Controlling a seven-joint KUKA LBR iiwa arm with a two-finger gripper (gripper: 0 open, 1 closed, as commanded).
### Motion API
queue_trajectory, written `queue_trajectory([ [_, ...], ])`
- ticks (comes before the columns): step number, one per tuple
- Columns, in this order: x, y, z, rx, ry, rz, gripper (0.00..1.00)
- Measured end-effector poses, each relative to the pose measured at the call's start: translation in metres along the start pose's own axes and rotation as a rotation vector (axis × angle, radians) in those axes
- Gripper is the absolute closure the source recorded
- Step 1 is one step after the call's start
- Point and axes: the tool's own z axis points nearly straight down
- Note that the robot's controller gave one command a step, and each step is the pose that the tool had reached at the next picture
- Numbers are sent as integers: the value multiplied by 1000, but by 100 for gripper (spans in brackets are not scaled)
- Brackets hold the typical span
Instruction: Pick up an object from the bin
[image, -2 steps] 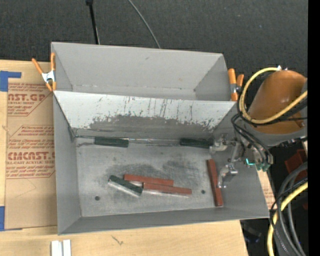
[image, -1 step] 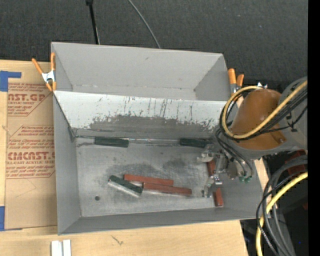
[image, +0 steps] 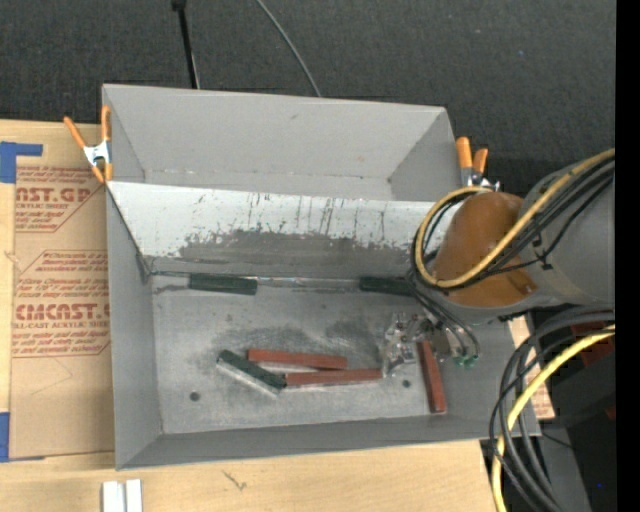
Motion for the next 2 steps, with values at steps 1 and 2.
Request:
queue_trajectory([
  [1, 0, 0, 0, 0, 0, 0, 100],
  [2, -21, -8, -68, -1, -1, -229, 0],
])
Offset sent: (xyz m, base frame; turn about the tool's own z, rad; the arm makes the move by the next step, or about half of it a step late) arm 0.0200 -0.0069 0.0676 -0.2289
